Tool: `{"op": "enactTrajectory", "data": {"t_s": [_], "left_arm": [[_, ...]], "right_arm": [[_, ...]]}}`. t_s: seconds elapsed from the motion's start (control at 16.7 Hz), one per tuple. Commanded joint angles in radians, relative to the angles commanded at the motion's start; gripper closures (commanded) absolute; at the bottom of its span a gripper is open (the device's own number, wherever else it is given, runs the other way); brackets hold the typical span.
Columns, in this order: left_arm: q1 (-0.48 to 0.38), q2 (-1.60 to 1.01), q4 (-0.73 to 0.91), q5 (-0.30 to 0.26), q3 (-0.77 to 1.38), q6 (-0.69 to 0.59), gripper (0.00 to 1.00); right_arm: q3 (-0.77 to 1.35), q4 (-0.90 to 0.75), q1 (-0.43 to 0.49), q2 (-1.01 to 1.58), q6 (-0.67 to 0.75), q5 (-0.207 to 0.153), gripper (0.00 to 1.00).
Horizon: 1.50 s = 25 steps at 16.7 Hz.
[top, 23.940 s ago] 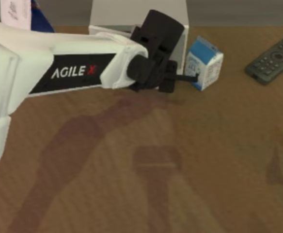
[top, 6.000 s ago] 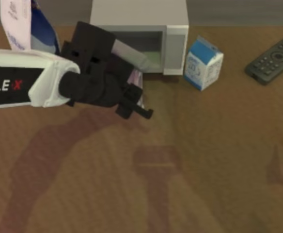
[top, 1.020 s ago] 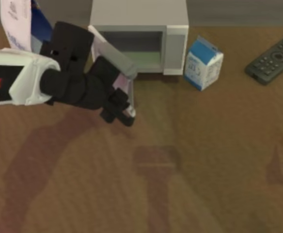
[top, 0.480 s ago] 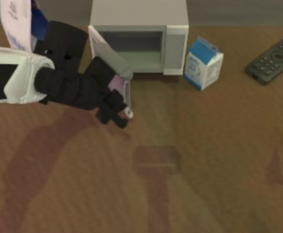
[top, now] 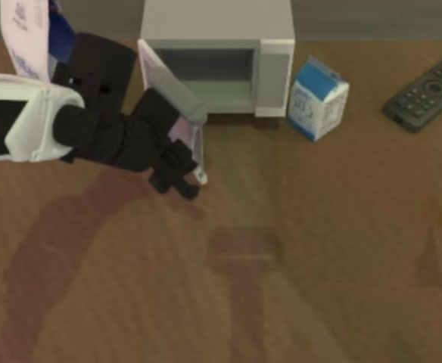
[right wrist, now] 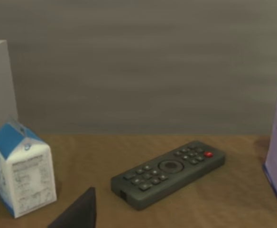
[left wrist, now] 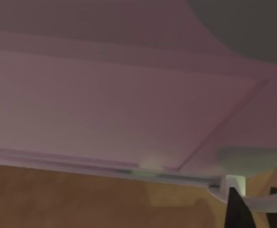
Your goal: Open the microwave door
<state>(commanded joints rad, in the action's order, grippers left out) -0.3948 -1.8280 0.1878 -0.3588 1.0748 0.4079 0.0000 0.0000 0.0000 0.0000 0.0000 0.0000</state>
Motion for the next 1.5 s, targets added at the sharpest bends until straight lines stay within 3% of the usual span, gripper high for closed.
{"op": "enactTrajectory", "data": {"t_s": [0.78, 1.5], "left_arm": [[0.0, 0.0, 0.0, 0.0, 0.0, 0.0, 1.0], [0.04, 0.004, 0.042, -0.063, 0.001, 0.096, 1.0]], "right_arm": [[0.0, 0.0, 0.0, 0.0, 0.0, 0.0, 0.0], [0.0, 0.0, 0.0, 0.0, 0.0, 0.0, 0.0]]}}
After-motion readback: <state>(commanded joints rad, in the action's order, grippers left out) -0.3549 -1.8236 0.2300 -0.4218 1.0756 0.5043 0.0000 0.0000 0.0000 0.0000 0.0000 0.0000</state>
